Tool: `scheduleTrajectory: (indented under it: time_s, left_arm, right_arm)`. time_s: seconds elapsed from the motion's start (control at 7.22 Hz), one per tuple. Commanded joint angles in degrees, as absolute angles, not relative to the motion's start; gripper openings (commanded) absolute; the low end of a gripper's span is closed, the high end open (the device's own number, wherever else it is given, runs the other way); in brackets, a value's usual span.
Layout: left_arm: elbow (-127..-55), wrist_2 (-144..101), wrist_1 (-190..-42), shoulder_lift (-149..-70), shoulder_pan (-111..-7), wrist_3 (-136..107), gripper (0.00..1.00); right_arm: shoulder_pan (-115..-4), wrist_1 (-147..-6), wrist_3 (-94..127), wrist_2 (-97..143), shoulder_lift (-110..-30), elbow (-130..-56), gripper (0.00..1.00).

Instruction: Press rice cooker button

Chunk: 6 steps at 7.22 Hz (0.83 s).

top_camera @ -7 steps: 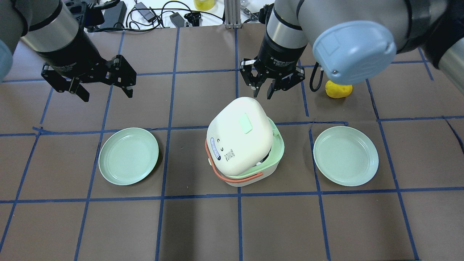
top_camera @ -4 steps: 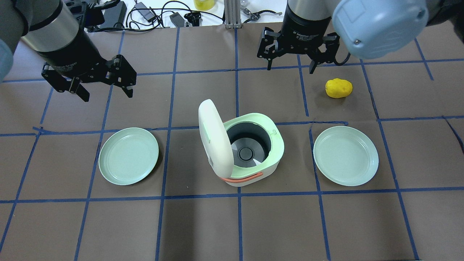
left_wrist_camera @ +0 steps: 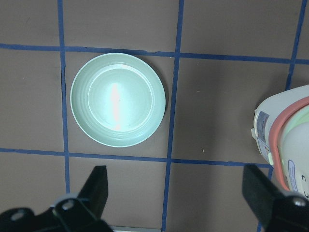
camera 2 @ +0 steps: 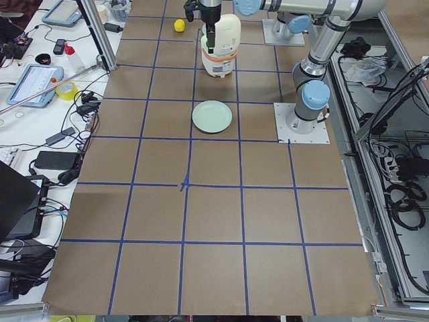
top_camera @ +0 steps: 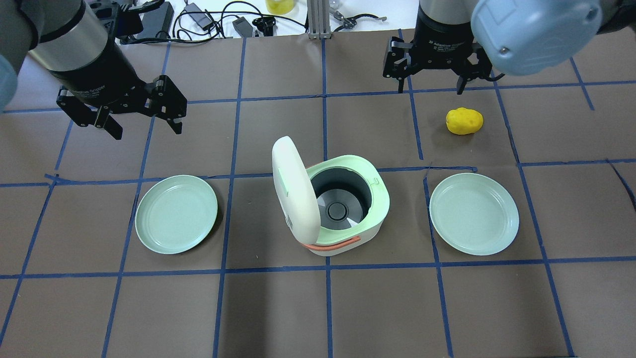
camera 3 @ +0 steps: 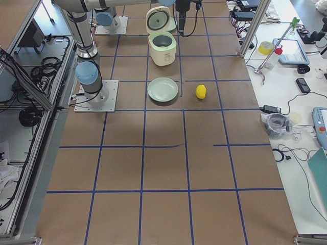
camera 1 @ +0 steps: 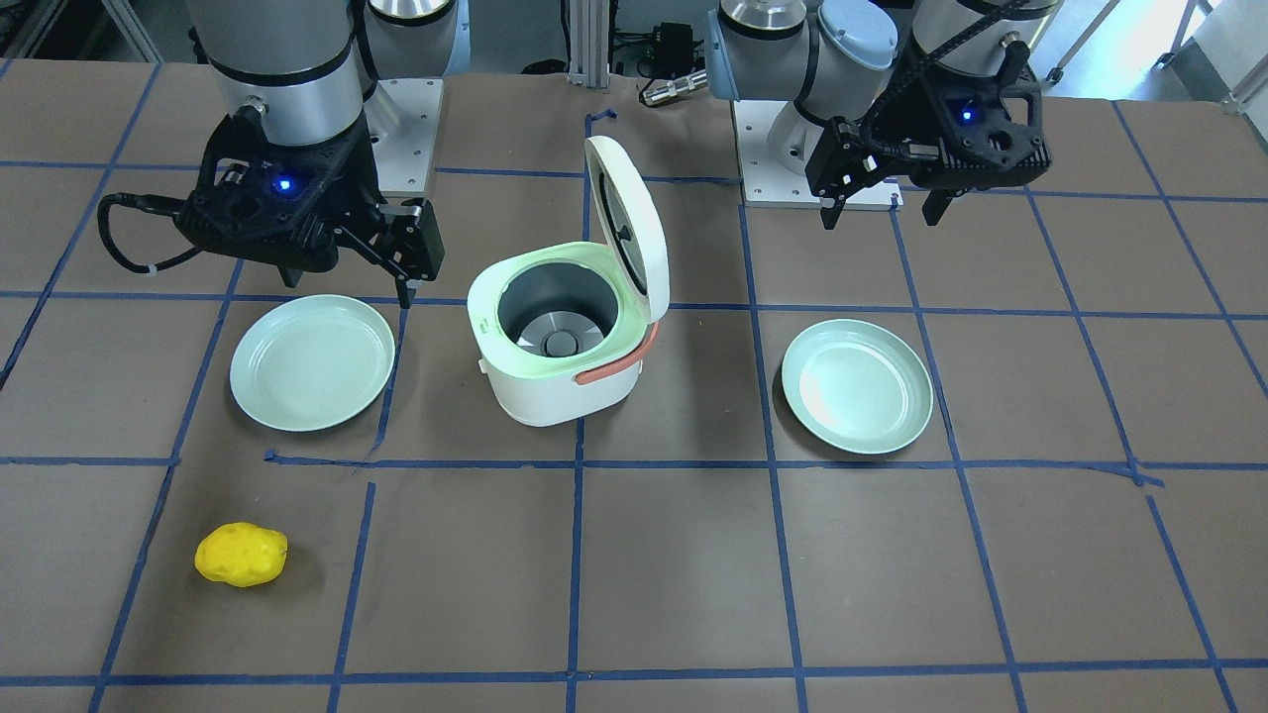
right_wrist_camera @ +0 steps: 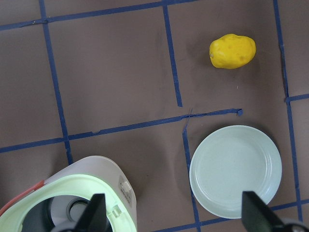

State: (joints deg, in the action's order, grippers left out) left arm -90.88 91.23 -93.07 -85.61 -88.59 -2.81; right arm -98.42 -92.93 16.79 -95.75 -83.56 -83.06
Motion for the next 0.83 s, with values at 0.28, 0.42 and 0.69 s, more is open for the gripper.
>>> scheduleTrajectory:
  time_s: [0.28, 0.42, 0.69]
  left_arm:
    - [-90.9, 91.2, -93.1, -85.6, -88.6, -2.8, 1.00]
    - [-90.9, 91.2, -93.1, -85.6, -88.6, -2.8, 1.00]
    - [-90.9, 91.2, -93.1, -85.6, -88.6, -2.8, 1.00]
  right_arm:
    - [-93.5, -92.2, 9.0, -93.4, -83.8, -83.1, 1.00]
    - [-92.0, -92.2, 8.1, -92.6, -83.9, -83.1, 1.00]
    - [-88.5, -90.0, 3.8, -90.2, -84.4, -83.1, 1.00]
